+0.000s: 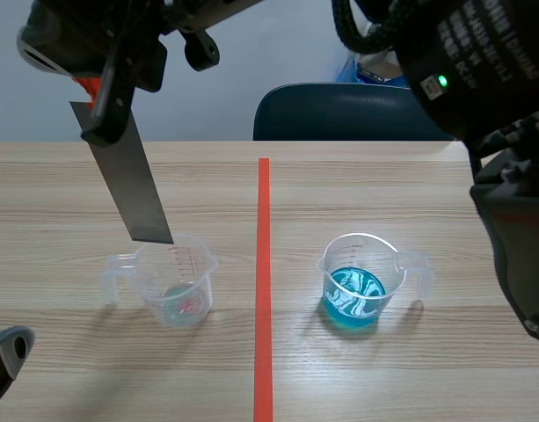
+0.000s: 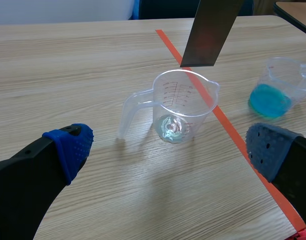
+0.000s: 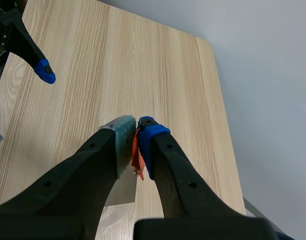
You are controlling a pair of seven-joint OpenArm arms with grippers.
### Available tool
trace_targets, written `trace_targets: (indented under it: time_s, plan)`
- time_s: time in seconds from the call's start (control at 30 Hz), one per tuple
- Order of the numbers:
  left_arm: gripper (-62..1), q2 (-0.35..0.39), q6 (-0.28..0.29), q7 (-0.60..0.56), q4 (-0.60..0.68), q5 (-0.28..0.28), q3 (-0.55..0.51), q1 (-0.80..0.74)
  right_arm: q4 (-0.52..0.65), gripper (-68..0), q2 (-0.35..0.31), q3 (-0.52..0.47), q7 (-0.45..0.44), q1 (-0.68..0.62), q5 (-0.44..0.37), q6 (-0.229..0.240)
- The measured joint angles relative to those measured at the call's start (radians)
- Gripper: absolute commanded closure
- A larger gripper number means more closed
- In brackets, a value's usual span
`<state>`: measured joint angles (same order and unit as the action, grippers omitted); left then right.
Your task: Do the redox reaction experiment
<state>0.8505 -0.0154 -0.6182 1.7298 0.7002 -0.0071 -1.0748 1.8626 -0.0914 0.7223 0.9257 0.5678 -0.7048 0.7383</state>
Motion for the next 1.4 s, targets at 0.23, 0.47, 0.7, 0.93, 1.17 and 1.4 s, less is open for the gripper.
trace_targets:
  time_s: [0.23,0.47,0.7,0.93,1.17,1.4]
  plan:
    - [-62.3,0.0,0.0,0.0,0.0,0.0,0.0,0.0,0.0,-0.6,0.0,0.0,0.0,0.0,0.0,0.0]
    - [-62.3,0.0,0.0,0.0,0.0,0.0,0.0,0.0,0.0,-0.6,0.0,0.0,0.0,0.0,0.0,0.0]
    - [-62.3,0.0,0.0,0.0,0.0,0.0,0.0,0.0,0.0,-0.6,0.0,0.0,0.0,0.0,0.0,0.0]
    - [-62.3,0.0,0.0,0.0,0.0,0.0,0.0,0.0,-0.001,-0.6,0.0,0.0,0.0,0.0,0.0,0.0]
    - [-62.3,0.0,0.0,0.0,0.0,0.0,0.0,0.0,-0.084,-0.6,0.0,0.022,-0.046,0.0,0.033,0.0]
    - [-62.3,0.0,0.0,0.0,0.0,0.0,0.0,0.0,-0.158,-0.6,0.0,0.044,-0.129,0.0,0.107,0.0]
